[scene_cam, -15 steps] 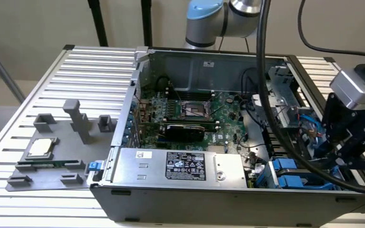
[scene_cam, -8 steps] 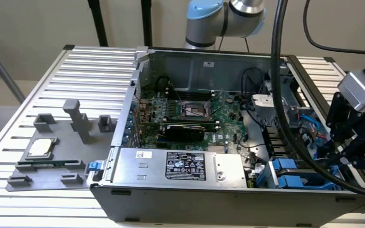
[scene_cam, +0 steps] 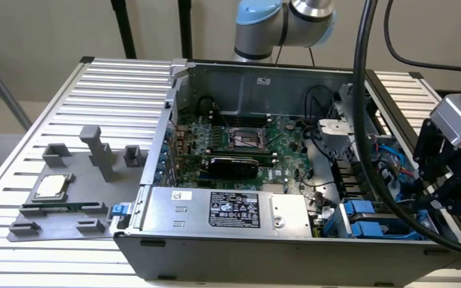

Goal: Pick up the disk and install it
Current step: 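Insert the first disk wire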

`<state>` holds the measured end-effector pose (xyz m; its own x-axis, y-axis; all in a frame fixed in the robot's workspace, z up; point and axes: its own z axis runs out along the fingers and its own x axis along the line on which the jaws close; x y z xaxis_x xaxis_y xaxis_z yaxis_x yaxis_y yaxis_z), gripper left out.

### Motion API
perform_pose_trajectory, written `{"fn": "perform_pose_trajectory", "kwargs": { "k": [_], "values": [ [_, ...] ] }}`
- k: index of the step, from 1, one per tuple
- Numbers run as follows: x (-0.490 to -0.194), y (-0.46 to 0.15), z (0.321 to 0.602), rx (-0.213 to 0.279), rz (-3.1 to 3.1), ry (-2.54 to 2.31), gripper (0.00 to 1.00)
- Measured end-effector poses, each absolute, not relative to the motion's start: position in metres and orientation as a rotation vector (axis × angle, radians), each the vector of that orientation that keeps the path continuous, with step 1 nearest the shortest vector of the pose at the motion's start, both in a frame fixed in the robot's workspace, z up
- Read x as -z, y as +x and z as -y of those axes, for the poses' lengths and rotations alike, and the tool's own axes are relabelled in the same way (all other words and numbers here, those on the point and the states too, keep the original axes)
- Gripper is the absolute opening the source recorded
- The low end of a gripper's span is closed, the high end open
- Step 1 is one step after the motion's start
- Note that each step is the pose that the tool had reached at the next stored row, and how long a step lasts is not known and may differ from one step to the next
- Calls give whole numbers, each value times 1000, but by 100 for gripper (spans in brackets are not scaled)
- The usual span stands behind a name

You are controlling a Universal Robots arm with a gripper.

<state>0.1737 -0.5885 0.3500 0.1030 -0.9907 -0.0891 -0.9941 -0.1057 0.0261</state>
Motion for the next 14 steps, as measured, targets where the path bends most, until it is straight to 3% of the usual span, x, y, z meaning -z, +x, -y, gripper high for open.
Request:
{"fn": "perform_pose_trajectory", "kwargs": {
  "k": [8,9,14],
  "values": [
    [-346,175,589,-145,-2046,-2313,100],
    [-346,175,589,-146,-2044,-2314,0],
    [-345,176,589,-152,-2036,-2315,0]
  ]
}}
